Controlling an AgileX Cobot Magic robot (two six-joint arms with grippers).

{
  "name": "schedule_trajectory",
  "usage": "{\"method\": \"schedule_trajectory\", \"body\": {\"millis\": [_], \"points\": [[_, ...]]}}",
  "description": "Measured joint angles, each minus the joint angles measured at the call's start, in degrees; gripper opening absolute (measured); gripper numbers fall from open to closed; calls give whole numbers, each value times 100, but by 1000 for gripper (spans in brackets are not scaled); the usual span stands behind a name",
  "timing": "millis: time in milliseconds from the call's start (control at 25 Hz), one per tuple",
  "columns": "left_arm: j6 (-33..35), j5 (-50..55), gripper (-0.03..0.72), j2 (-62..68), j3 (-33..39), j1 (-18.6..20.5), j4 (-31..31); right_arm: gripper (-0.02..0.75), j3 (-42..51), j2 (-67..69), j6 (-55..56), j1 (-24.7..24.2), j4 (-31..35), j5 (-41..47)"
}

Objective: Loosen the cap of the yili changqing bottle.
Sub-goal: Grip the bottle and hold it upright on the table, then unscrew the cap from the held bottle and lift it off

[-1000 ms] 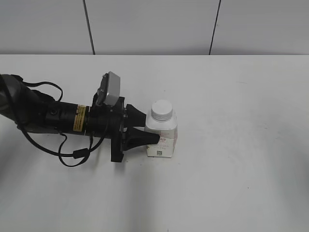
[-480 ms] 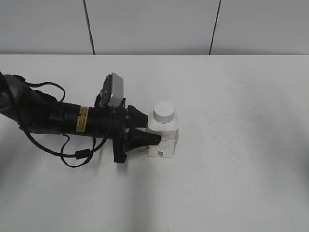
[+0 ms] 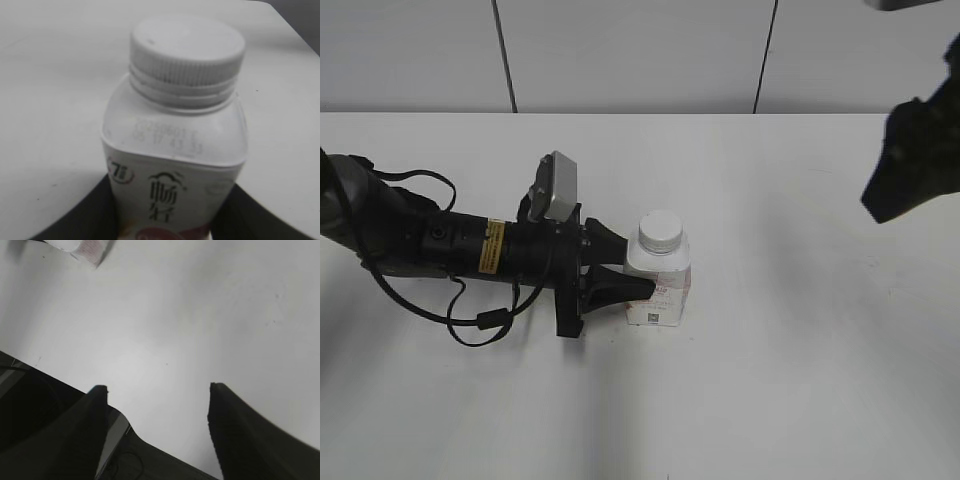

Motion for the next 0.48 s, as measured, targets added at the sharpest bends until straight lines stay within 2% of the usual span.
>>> {"method": "schedule_trajectory", "body": {"millis": [240, 480], "points": [[0, 9, 319, 0, 0, -4, 0, 497, -750, 945, 337, 744, -25, 0], [0, 28, 316, 0, 0, -4, 0, 497, -1701, 1842, 1407, 1054, 11, 0]]}}
